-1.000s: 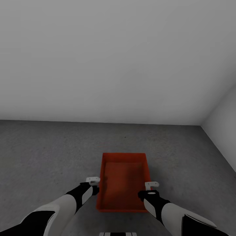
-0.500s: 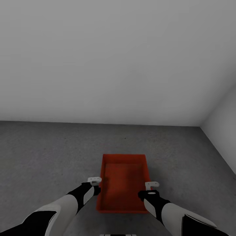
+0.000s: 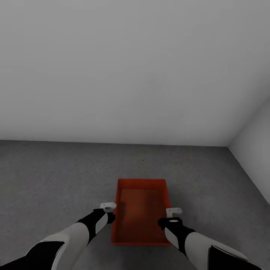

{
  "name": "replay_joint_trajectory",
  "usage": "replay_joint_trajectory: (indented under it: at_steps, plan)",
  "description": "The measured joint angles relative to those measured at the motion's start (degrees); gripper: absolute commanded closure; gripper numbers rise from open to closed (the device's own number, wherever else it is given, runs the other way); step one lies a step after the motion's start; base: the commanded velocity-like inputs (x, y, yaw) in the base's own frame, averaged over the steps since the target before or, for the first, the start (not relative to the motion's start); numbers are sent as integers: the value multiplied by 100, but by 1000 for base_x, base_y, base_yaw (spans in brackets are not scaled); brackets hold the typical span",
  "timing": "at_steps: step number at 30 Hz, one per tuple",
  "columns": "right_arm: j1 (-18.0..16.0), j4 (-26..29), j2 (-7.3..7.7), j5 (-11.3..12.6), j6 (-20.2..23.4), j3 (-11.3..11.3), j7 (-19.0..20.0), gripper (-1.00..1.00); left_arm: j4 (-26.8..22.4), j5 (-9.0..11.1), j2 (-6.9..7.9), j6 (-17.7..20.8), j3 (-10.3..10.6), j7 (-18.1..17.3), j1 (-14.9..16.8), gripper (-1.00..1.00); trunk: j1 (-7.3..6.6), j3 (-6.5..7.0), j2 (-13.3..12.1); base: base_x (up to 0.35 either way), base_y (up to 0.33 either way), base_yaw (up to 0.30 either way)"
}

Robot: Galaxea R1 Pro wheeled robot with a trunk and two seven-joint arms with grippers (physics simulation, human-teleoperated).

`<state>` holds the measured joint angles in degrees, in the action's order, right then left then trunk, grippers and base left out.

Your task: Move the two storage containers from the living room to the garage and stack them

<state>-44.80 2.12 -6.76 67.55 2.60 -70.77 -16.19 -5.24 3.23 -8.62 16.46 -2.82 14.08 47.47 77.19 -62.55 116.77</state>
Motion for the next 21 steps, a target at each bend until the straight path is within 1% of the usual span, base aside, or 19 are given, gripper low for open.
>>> replay_joint_trajectory:
  at_steps: [21]
  plan:
    - [0, -28, -3, 15, -21, 12, -25, -100, 0, -5, 4, -15, 0, 1, 0, -100, -461, 377, -842, 0, 0, 0]
